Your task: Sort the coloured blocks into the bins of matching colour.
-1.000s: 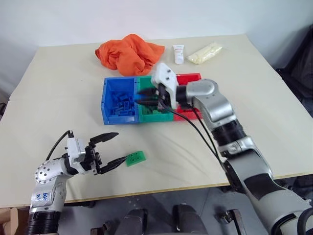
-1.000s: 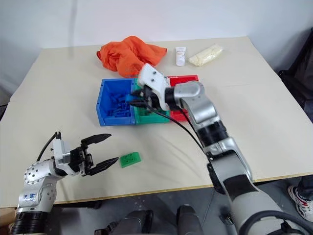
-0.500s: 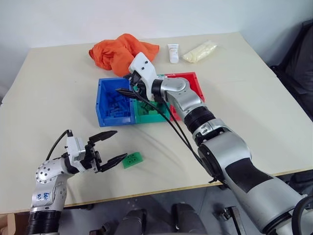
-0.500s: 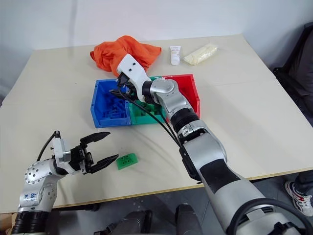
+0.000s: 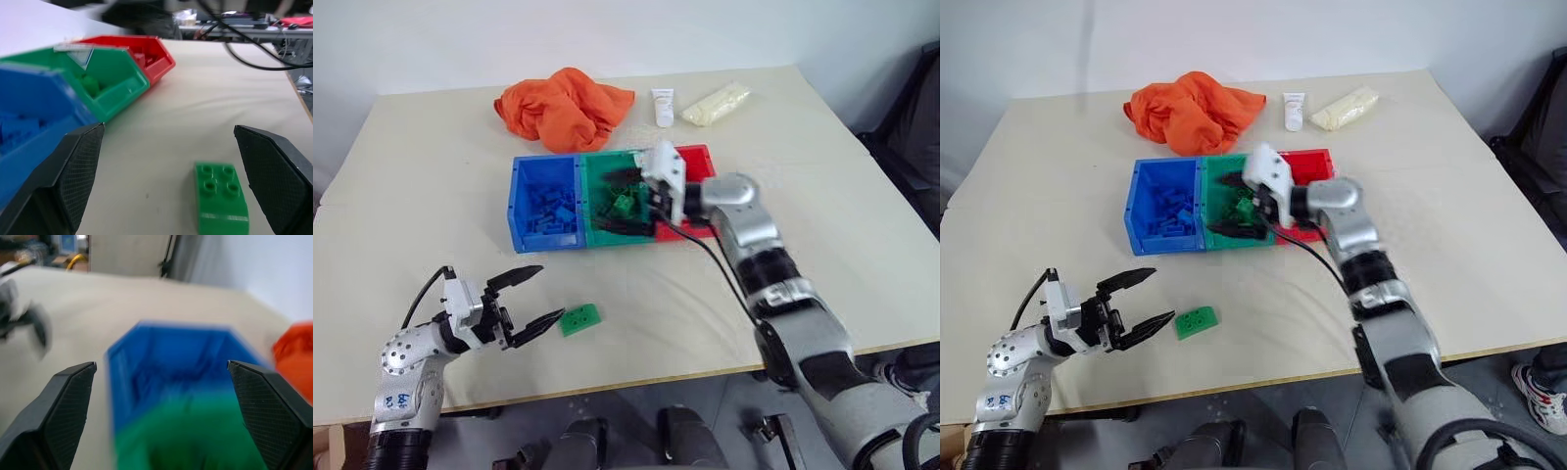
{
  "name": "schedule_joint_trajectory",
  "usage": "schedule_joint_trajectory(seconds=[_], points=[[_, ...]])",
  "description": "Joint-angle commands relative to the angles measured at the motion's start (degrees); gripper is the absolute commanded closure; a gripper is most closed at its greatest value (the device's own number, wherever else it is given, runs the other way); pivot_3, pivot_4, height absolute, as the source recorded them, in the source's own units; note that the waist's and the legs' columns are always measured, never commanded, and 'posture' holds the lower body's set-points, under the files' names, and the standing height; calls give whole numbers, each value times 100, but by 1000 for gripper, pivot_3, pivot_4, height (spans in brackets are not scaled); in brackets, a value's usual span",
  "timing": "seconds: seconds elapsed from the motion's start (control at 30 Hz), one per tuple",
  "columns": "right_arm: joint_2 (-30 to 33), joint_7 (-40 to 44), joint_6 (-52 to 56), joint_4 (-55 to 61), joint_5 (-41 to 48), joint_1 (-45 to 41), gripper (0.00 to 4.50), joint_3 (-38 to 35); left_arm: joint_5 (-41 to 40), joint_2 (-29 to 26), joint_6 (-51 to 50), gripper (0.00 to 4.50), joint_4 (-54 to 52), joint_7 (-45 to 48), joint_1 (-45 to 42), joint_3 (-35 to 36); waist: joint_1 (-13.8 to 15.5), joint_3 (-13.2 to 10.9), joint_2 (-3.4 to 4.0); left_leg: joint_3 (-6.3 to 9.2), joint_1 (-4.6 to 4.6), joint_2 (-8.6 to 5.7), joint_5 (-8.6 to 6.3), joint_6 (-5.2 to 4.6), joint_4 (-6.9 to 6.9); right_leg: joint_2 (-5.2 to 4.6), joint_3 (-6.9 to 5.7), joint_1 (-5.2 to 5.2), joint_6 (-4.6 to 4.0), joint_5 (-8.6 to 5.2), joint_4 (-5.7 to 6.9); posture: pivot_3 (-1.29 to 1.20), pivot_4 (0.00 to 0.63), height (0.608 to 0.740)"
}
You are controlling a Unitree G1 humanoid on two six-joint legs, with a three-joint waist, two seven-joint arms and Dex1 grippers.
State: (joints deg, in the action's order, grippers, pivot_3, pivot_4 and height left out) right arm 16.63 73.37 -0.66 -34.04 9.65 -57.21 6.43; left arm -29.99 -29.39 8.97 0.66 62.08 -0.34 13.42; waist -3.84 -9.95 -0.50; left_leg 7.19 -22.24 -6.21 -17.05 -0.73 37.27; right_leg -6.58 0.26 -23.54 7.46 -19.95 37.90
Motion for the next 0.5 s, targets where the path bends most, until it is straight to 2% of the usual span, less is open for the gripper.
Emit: schedule_joint_trajectory(seconds=[0.03,0.17,0.33,0.5], points=[[557,510,577,1280,468,420,28,-81,-45,-116,77,0,-330,-69,251,218,4,0,0,-6,0,1,0,0,-2,0,2,-2,0,0,-2,0,150,740],[1476,1043,1258,2115,844,1181,28,-167,-77,-285,46,0,-568,-111,763,490,62,0,0,-10,4,7,-2,4,0,2,5,-3,-4,-2,-15,0,150,740],[2275,1169,1522,2205,830,1692,28,-221,-171,-519,93,0,-743,81,1644,1002,165,-1,1,-23,3,4,-3,2,3,0,15,1,-6,-3,-29,0,150,740],[2599,1225,1314,2059,856,1932,28,-286,-387,-618,102,0,-1023,248,2532,1663,243,-1,1,-29,3,6,-6,-4,0,0,17,5,-7,-4,-44,0,150,740]])
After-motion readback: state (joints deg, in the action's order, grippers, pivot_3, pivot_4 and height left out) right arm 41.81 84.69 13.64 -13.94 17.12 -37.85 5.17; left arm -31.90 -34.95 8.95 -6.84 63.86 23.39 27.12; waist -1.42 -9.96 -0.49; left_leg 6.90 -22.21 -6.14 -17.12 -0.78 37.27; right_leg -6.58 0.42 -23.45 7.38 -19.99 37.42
